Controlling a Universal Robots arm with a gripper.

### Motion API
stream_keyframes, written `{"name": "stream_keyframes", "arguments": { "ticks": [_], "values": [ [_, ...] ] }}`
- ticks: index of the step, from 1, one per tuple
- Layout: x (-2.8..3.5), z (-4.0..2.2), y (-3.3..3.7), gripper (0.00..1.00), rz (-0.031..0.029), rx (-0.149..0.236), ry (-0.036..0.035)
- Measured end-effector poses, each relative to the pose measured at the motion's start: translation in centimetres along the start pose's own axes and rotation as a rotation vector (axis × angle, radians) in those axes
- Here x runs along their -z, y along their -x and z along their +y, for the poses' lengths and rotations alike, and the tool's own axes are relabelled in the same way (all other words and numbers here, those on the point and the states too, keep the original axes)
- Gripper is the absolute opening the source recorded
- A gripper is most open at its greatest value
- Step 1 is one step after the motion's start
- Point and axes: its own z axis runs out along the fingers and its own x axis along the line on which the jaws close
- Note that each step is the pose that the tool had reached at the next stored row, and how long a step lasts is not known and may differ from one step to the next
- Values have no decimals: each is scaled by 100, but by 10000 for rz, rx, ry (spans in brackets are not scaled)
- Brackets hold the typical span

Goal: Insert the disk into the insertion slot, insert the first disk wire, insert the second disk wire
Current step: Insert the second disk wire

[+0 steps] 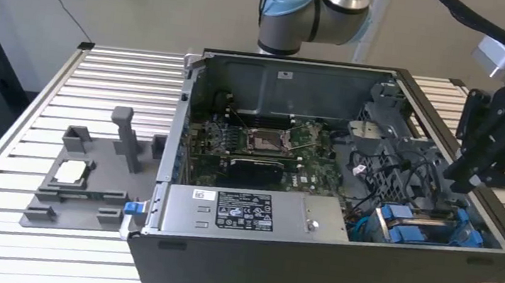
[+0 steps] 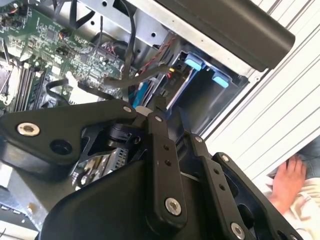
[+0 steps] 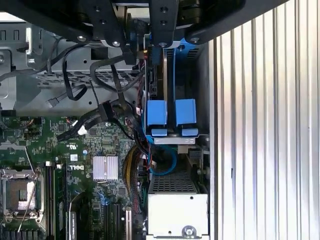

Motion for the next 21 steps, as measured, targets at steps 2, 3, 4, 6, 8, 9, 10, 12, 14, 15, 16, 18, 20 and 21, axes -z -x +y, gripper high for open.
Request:
{"name": "stream_keyframes", "arguments": {
  "ticks": [2, 3, 4, 6, 8, 9, 10, 12, 14, 15, 16, 18, 20, 21],
  "values": [
    [-5, 50, 3, 27, 0, 2, -29],
    [-8, 77, 5, 27, -1, 2, -46],
    [-11, 108, 7, 27, -2, 3, -66],
    [-17, 173, 14, 27, -2, 5, -108],
    [-23, 238, 19, 27, -5, 7, -150],
    [-26, 270, 22, 27, -4, 8, -172],
    [-29, 302, 26, 27, -6, 9, -193],
    [-34, 362, 45, 27, -5, 9, -228],
    [-40, 410, 81, 27, -6, 10, -247],
    [-43, 431, 103, 27, -7, 10, -256],
    [-46, 448, 126, 27, -7, 11, -264],
    [-51, 484, 174, 27, -8, 11, -283],
    [-55, 522, 209, 27, -8, 12, -306],
    [-57, 537, 229, 27, -9, 13, -313]
  ]
}}
